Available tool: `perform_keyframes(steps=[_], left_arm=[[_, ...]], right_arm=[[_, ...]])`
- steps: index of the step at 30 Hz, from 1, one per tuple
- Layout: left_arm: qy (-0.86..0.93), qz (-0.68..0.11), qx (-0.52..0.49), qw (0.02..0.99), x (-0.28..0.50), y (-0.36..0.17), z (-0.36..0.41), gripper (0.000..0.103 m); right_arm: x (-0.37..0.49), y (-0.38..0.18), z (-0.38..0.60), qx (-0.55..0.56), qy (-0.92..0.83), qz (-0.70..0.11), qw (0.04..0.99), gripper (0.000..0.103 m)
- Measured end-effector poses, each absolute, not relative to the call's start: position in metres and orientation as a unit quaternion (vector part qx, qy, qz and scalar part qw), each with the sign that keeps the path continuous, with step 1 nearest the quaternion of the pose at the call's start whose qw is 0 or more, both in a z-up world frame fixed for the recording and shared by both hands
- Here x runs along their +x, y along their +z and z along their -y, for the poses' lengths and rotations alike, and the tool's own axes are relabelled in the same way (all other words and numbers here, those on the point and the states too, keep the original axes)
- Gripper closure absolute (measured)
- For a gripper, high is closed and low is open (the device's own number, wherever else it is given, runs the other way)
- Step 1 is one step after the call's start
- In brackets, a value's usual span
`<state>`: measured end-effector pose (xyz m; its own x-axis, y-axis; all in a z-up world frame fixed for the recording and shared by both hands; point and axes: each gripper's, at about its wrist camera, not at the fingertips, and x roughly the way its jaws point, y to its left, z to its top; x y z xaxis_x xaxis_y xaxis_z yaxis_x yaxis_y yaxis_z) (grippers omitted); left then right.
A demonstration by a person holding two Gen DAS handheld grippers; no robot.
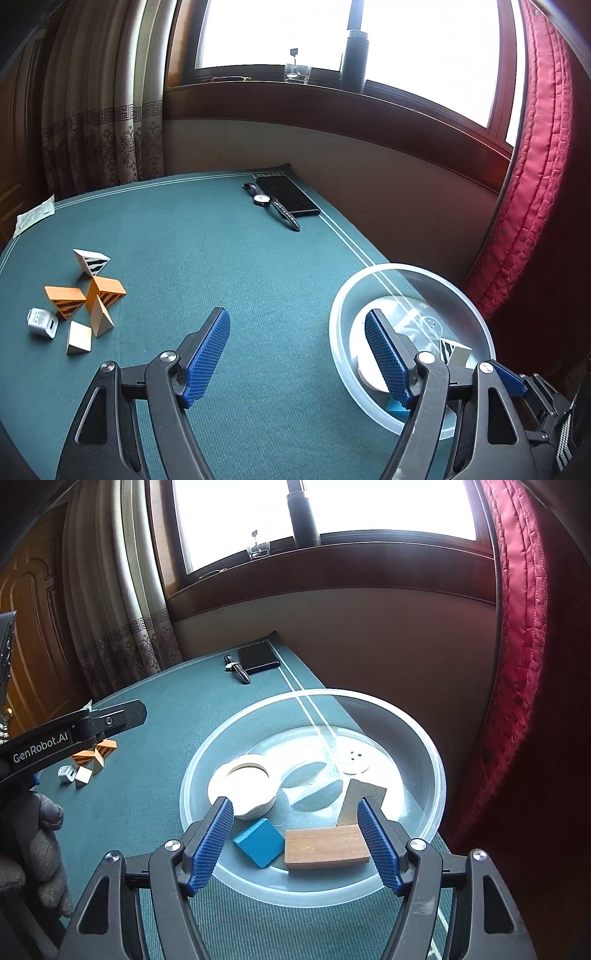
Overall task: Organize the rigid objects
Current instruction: 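Move the left tool back toward the wooden blocks on the table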
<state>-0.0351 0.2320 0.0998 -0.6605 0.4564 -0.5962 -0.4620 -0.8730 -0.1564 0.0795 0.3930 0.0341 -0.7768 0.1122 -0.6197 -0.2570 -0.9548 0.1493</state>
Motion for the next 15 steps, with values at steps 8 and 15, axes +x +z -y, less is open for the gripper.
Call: perform_keyframes(steps=[8, 15], left_arm=[[0.92, 0.02, -0.334, 0.204, -0.046, 0.09, -0.188, 0.027], [0.927, 0.036, -0.343, 0.148, -0.06, 0.081, -0.14, 0.027]], right_arm=[[0.069, 0.041, -0.363, -0.315, 0.942, -0.093, 0.067, 0.03], [0.055, 0.046, -0.333, -0.317, 0.945, -0.078, 0.03, 0.029]])
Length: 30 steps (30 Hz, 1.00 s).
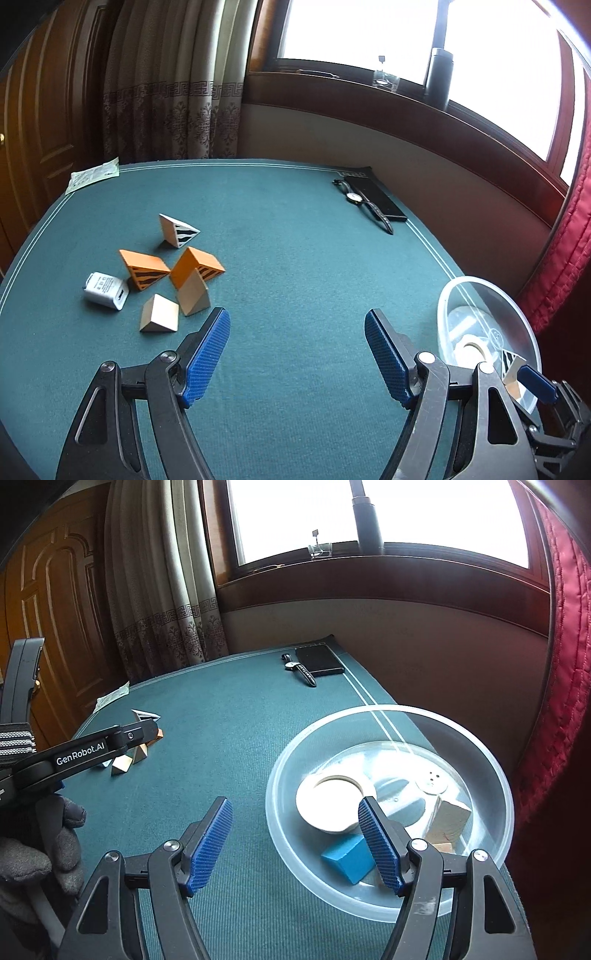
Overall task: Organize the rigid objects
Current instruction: 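Move the left tool back toward the wooden blocks on the table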
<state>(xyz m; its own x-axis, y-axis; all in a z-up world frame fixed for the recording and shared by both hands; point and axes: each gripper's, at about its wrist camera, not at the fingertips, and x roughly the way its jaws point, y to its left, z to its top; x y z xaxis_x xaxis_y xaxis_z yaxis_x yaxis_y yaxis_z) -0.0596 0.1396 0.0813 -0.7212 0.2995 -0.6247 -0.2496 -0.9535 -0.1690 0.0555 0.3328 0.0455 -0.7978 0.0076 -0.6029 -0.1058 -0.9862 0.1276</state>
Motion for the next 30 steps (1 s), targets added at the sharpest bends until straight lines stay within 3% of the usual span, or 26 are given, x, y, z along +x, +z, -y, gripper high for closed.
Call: perform_keyframes(steps=[14, 30], left_arm=[[0.928, 0.029, -0.369, 0.045, -0.087, 0.051, -0.046, 0.027], [0.911, -0.009, -0.411, 0.026, -0.112, 0.016, -0.038, 0.027]], right_arm=[[0.034, 0.038, -0.274, -0.347, 0.935, -0.043, -0.05, 0.028], [0.021, 0.027, -0.253, -0.374, 0.924, -0.036, -0.074, 0.028]])
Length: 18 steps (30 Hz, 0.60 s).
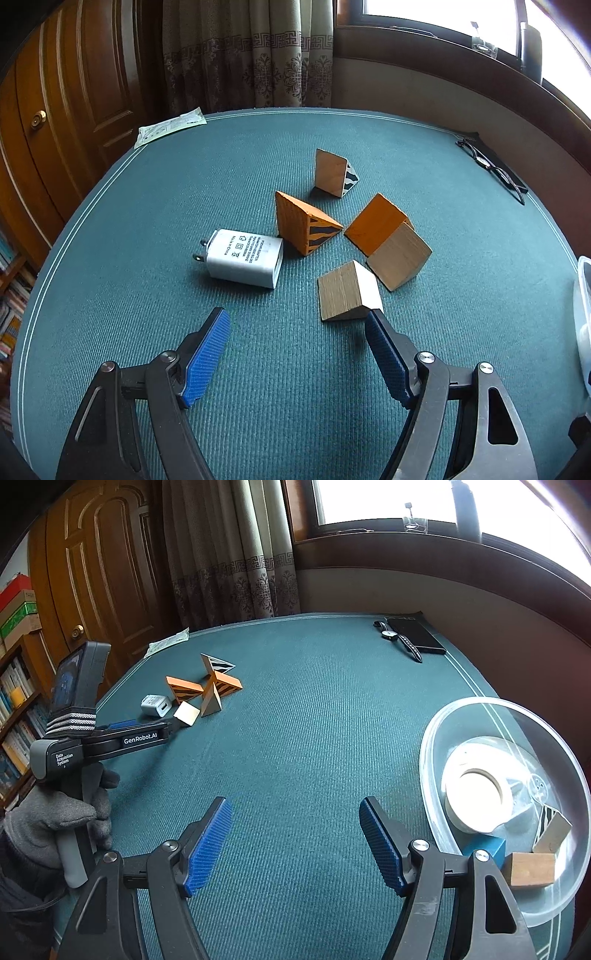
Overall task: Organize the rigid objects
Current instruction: 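Move the left tool back toward the wooden blocks on the table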
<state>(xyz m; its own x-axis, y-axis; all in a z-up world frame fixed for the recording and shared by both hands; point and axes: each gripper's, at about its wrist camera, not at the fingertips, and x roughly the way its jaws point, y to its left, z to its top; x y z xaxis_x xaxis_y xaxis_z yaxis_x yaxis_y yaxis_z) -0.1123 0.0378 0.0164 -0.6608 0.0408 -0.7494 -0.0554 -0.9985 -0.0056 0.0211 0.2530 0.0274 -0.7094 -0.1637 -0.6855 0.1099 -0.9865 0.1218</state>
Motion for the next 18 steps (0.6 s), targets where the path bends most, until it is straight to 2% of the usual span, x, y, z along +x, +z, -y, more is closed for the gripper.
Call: perform_keyframes(steps=[8, 15, 18], left_arm=[[0.909, -0.039, -0.415, 0.027, -0.131, 0.016, -0.052, 0.027], [0.904, -0.023, -0.423, 0.05, -0.149, 0.015, -0.053, 0.027], [0.906, -0.02, -0.42, 0.058, -0.149, 0.016, -0.053, 0.035]], right_arm=[[0.018, 0.026, -0.251, 0.378, -0.922, 0.038, 0.079, 0.028], [0.015, 0.024, -0.254, 0.381, -0.921, 0.044, 0.075, 0.028], [0.014, 0.022, -0.254, 0.383, -0.92, 0.046, 0.074, 0.028]])
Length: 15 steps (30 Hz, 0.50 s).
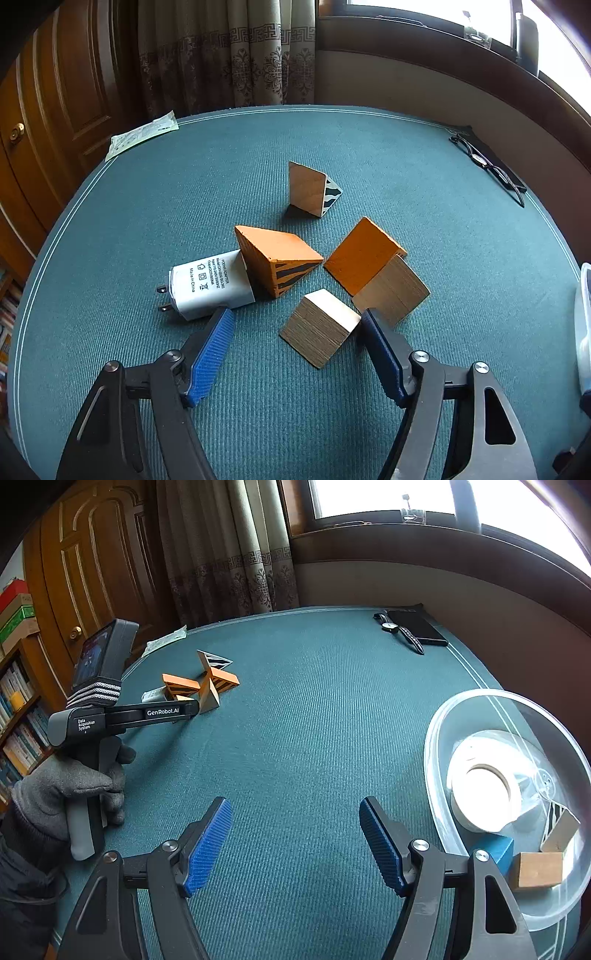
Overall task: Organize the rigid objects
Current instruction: 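Move the left tool back toward the wooden blocks on the table, then grasp the small wooden cube with the left tool and lift it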
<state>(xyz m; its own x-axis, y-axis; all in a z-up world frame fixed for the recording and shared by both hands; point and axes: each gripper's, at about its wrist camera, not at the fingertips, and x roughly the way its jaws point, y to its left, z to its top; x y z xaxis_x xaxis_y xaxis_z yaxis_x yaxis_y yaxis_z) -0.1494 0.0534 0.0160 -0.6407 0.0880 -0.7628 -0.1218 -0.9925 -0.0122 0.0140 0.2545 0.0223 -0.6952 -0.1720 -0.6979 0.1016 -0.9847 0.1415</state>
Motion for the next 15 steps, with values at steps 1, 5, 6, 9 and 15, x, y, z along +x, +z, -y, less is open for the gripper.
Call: perform_keyframes(steps=[1, 5, 6, 9, 15], left_arm=[[0.906, -0.023, -0.417, 0.064, -0.148, 0.016, -0.055, 0.043], [0.909, -0.041, -0.407, 0.083, -0.142, 0.017, -0.065, 0.06], [0.909, -0.042, -0.406, 0.084, -0.142, 0.017, -0.066, 0.06], [0.908, -0.034, -0.407, 0.092, -0.14, 0.017, -0.064, 0.06], [0.91, -0.014, -0.403, 0.093, -0.124, 0.019, -0.06, 0.06]], right_arm=[[0.014, 0.022, -0.254, 0.384, -0.919, 0.046, 0.075, 0.028], [0.011, 0.02, -0.252, 0.389, -0.917, 0.047, 0.079, 0.028], [0.01, 0.02, -0.251, 0.389, -0.916, 0.047, 0.08, 0.028], [0.008, 0.022, -0.249, 0.389, -0.916, 0.046, 0.082, 0.028], [-0.003, 0.026, -0.243, 0.393, -0.914, 0.045, 0.092, 0.028]])
